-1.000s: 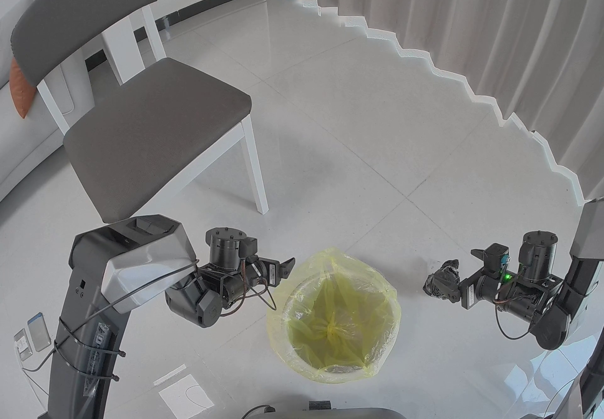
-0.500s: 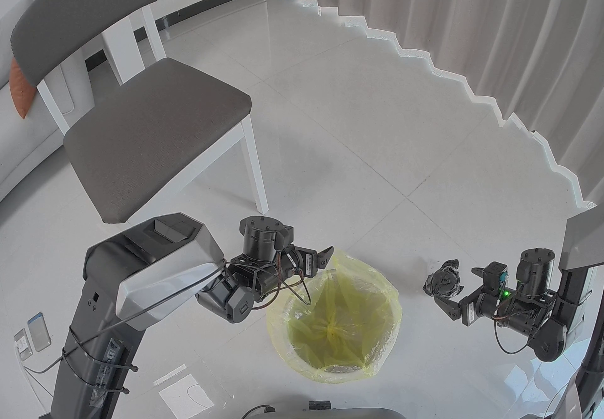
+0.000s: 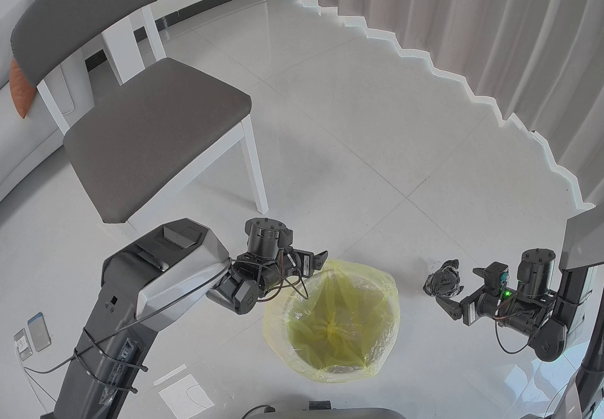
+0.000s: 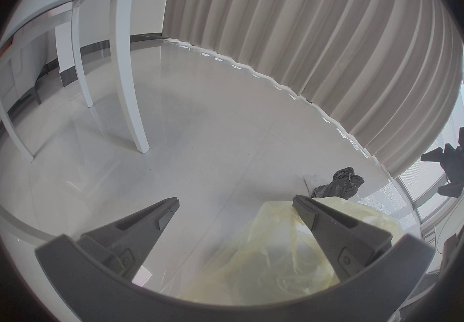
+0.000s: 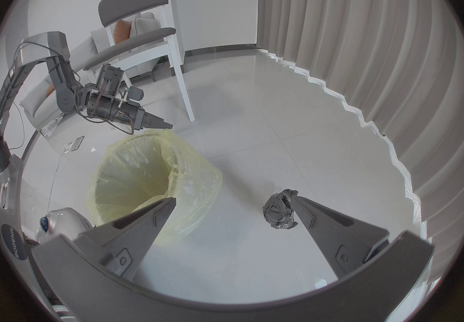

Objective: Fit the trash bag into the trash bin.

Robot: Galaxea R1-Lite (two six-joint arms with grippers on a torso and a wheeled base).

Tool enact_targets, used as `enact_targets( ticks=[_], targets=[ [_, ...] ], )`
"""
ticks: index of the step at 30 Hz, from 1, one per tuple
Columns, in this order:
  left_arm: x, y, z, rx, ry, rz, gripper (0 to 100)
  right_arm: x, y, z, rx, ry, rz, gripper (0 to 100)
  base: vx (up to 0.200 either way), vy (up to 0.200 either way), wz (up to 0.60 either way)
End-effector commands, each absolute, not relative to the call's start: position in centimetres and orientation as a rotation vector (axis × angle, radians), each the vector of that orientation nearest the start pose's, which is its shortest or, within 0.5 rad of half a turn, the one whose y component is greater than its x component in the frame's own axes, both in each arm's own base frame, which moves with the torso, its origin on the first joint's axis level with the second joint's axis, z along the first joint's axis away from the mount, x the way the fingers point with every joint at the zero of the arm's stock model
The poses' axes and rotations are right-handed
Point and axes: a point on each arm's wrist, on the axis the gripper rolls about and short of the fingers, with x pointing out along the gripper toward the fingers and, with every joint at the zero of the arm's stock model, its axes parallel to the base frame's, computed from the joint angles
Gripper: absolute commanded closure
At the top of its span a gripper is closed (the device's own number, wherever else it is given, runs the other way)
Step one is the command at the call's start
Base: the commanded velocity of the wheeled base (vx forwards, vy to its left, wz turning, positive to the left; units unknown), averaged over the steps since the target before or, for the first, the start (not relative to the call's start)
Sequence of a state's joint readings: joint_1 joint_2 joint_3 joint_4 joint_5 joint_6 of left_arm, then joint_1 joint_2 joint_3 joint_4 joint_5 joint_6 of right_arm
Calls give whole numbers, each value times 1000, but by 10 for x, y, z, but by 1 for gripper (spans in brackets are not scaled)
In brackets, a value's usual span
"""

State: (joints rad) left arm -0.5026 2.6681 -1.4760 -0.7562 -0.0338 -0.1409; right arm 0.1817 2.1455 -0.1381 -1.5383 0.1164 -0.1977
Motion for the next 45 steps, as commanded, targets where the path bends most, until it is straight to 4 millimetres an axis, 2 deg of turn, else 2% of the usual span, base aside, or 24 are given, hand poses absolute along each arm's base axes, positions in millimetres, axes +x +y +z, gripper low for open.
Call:
enact_targets(
  ticks=[1, 5, 9, 13, 14, 15, 17, 20, 22, 24, 25, 31, 35, 40, 45],
  targets=[
    [445, -242, -55, -26, 489, -485, 0, 246, 46, 14, -206, 441, 333, 0, 0, 0, 0],
    [445, -242, -58, -10, 554, -477, 0, 248, 42, 14, -204, 438, 315, 0, 0, 0, 0],
    [446, -241, -58, -15, 546, -472, 0, 251, 41, 14, -197, 434, 322, 0, 0, 0, 0],
    [462, -232, -25, -98, 389, -410, 0, 251, 42, 13, -193, 434, 335, 0, 0, 0, 0],
    [466, -223, -8, -121, 354, -394, 0, 253, 45, 12, -192, 430, 342, 0, 0, 0, 0],
    [466, -219, 1, -128, 347, -387, 0, 254, 47, 12, -192, 427, 347, 0, 0, 0, 0],
    [460, -207, 17, -130, 352, -372, 0, 258, 55, 9, -196, 425, 370, 0, 0, 0, 0],
    [453, -199, 25, -130, 356, -366, 0, 263, 60, 4, -200, 426, 379, 0, 0, 0, 0],
    [440, -186, 31, -128, 384, -367, 0, 269, 71, -1, -210, 425, 408, 0, 0, 0, 0],
    [434, -180, 31, -121, 406, -372, 0, 271, 75, -4, -213, 425, 422, 0, 0, 0, 0],
    [422, -173, 24, -109, 447, -384, 0, 273, 82, -8, -219, 430, 440, 0, 0, 0, 0],
    [381, -152, -5, -25, 530, -391, 0, 284, 108, -20, -249, 462, 480, 0, 0, 0, 0],
    [362, -142, -18, -18, 536, -386, 0, 295, 121, -28, -262, 489, 497, 0, 0, 0, 0],
    [351, -134, -24, -18, 529, -379, 0, 315, 123, -33, -267, 514, 482, 0, 0, 0, 0],
    [346, -123, -25, -26, 517, -364, 0, 333, 113, -30, -257, 542, 443, 0, 0, 0, 0]
  ],
)
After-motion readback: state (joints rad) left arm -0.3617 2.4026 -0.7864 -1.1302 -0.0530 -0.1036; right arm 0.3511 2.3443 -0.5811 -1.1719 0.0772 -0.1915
